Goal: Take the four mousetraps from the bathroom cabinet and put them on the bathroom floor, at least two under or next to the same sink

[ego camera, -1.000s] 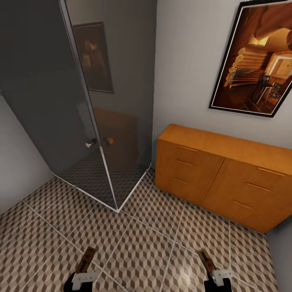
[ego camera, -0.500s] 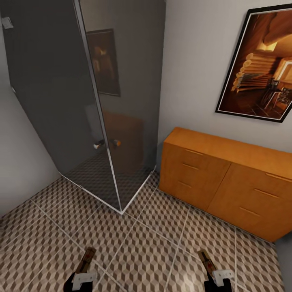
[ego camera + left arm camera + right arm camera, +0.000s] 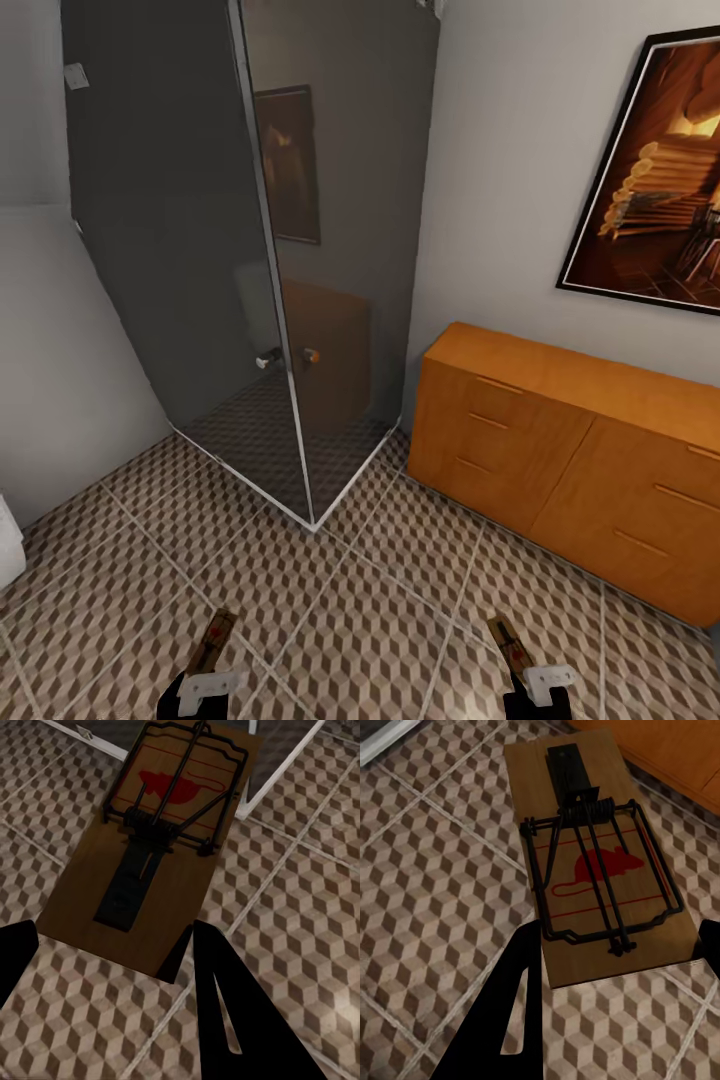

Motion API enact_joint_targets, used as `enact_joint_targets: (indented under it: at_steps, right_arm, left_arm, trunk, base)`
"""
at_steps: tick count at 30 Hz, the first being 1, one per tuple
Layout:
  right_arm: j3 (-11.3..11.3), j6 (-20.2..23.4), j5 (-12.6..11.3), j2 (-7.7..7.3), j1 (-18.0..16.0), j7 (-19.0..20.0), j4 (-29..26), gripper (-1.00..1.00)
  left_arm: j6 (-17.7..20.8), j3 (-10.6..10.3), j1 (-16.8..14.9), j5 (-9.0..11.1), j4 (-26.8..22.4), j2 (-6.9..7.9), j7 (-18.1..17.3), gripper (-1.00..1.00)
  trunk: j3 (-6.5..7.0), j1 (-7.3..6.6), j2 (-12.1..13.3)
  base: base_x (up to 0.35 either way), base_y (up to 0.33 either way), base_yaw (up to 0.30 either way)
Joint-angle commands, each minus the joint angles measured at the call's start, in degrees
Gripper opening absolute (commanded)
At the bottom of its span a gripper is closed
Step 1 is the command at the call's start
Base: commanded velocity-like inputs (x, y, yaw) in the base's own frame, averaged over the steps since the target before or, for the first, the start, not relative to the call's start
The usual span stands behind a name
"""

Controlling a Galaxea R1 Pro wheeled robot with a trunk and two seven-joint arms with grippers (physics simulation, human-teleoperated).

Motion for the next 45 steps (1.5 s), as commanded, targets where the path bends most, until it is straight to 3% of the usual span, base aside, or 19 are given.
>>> enact_joint_targets:
  at_steps: [1, 15, 45]
  right_arm:
    - [-0.51, -0.19, 0.28, -0.02, -0.04, 0.35, 0.02, -1.00]
    - [-0.51, -0.19, 0.27, -0.02, -0.04, 0.33, -0.02, -1.00]
    - [-0.51, -0.18, 0.36, 0.00, -0.04, 0.34, 0.04, -1.00]
  left_arm:
    - [-0.11, -0.53, -0.05, 0.19, 0.01, 0.01, 0.63, -1.00]
    - [-0.11, -0.53, -0.05, 0.19, 0.01, 0.01, 0.61, -1.00]
    - [-0.11, -0.53, -0.05, 0.19, 0.01, 0.00, 0.63, -1.00]
  trunk:
    - [-0.03, 0.03, -0.10]
    - [0.44, 0.03, -0.10]
    - [0.44, 0.03, -0.10]
  base:
    - [0.000, 0.000, 0.166]
    - [0.000, 0.000, 0.115]
    - [0.000, 0.000, 0.257]
